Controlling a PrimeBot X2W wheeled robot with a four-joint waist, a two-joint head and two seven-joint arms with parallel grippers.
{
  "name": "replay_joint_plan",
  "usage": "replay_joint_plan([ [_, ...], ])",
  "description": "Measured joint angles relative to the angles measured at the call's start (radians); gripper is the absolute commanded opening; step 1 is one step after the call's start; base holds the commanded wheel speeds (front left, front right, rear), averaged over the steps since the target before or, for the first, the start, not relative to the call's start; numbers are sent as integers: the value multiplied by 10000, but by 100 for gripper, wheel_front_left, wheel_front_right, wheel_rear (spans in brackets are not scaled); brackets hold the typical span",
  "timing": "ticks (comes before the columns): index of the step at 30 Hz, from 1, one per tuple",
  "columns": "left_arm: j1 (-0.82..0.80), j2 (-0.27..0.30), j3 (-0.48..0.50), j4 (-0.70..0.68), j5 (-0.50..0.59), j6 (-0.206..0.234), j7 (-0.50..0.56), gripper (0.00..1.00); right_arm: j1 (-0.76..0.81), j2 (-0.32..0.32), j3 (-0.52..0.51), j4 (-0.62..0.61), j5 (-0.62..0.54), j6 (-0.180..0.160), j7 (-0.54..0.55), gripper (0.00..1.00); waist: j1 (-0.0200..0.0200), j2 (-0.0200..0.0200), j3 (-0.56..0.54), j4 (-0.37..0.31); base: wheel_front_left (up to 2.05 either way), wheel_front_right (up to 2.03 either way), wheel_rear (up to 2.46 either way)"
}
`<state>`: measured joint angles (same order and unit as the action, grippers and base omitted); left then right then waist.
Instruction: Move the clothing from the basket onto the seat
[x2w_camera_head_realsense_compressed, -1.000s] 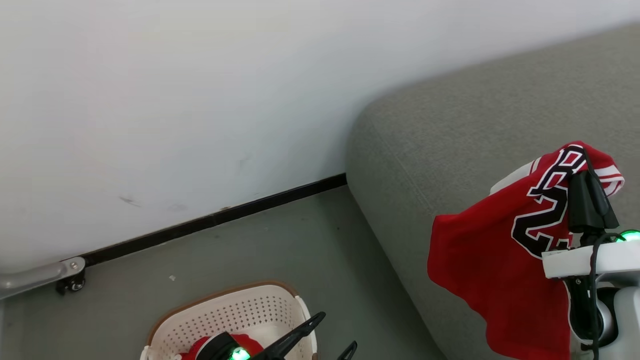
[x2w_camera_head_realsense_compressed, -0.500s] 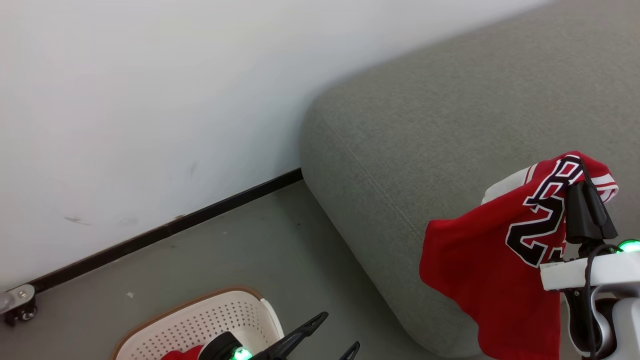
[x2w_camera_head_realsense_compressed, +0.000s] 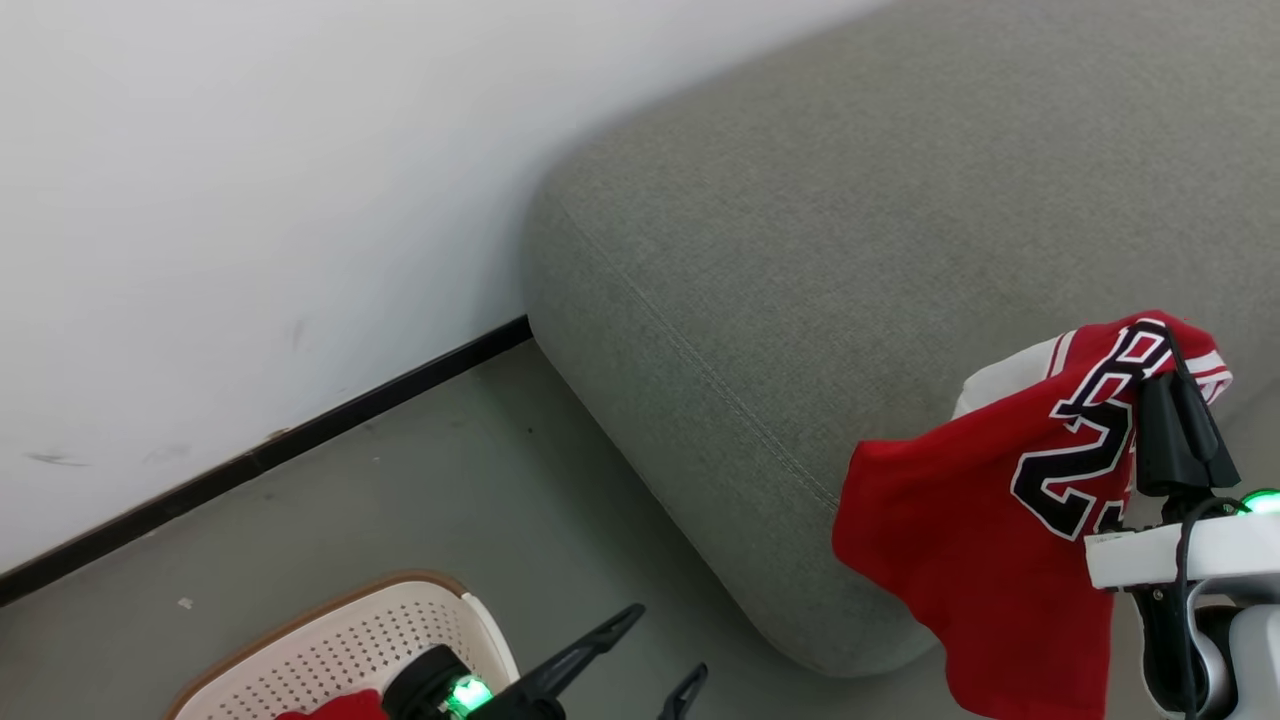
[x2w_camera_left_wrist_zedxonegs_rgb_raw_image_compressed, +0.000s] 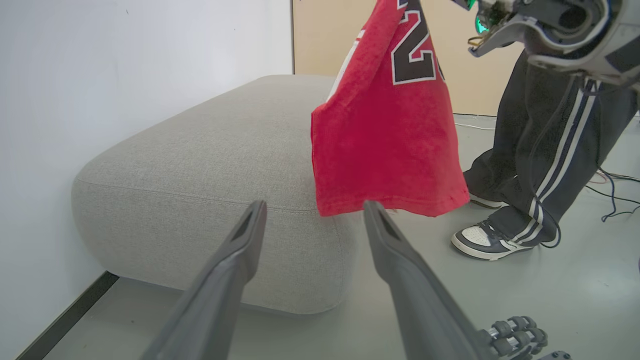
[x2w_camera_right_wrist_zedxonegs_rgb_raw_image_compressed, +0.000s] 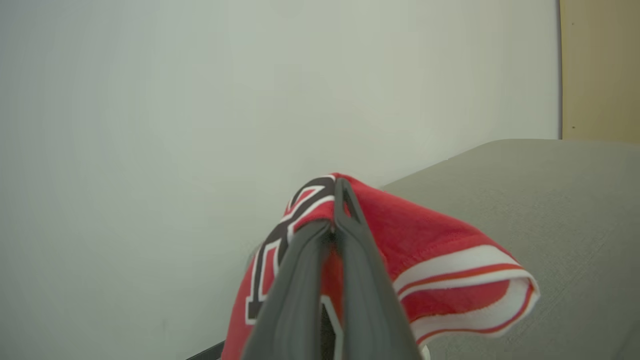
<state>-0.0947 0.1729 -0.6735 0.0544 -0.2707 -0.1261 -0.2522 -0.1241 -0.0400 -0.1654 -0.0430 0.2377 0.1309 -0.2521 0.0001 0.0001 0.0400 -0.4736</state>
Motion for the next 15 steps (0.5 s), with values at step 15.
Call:
replay_joint_plan([
  [15,20,299,642,-311,188,0,-2,100,-81,27,-579,1498,117,0,564,0,0,0,380,-507,0,0,0],
])
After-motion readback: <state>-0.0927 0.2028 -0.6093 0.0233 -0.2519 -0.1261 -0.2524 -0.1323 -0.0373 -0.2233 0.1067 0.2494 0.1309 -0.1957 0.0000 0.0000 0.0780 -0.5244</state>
